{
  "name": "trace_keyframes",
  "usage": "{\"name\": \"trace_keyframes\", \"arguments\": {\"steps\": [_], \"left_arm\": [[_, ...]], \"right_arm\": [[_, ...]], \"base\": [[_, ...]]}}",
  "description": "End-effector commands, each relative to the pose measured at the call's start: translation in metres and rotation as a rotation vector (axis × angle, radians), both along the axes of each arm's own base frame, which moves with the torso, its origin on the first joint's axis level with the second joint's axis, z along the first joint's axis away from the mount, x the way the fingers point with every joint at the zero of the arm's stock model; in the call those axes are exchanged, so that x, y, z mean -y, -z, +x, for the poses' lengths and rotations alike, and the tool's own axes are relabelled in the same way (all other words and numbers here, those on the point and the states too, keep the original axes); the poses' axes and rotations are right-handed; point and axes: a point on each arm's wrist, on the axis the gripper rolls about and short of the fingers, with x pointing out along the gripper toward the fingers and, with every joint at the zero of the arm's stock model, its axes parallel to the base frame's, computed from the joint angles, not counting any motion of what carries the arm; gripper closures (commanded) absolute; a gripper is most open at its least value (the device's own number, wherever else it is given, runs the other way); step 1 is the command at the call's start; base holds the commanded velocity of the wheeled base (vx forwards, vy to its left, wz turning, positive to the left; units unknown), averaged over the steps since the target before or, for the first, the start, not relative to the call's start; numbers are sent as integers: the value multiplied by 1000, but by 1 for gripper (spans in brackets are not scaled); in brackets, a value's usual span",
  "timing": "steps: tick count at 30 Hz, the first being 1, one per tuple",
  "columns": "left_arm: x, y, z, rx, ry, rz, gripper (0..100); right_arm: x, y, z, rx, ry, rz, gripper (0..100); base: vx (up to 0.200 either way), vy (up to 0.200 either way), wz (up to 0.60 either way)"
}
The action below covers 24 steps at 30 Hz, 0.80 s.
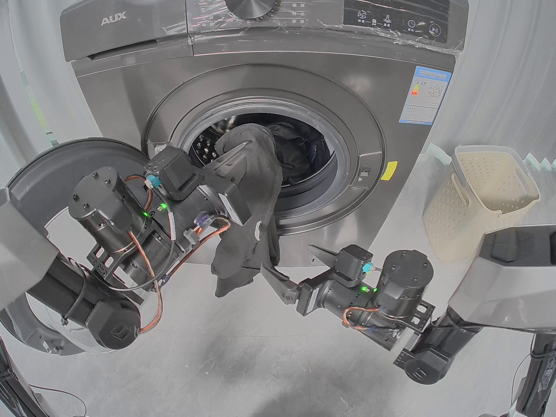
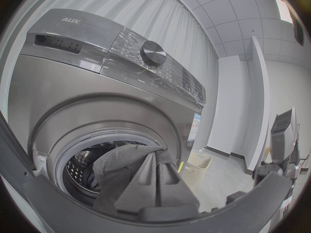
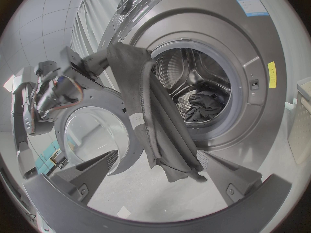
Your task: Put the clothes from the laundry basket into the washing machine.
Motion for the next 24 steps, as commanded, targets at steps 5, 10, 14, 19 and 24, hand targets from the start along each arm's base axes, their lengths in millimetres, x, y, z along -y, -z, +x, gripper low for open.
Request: {"name": "trace_keyframes", "arguments": {"steps": [5, 10, 14, 19, 24], "left_arm": [[3, -6, -7, 18, 20, -10, 100], [2, -10, -8, 28, 24, -15, 100], [1, -15, -12, 43, 30, -23, 100], [6, -19, -19, 53, 53, -33, 100], [9, -19, -22, 50, 69, -34, 100]], "right_arm": [[-24, 37, 43, 14, 29, -11, 0], [-22, 40, 71, 42, 75, 6, 0], [-17, 45, 91, 64, 111, 14, 0], [-18, 53, 102, 74, 125, 22, 0], [-24, 56, 109, 89, 129, 35, 0]], "base": [[0, 0, 0], [0, 0, 0], [0, 0, 0], [0, 0, 0], [0, 0, 0]]}}
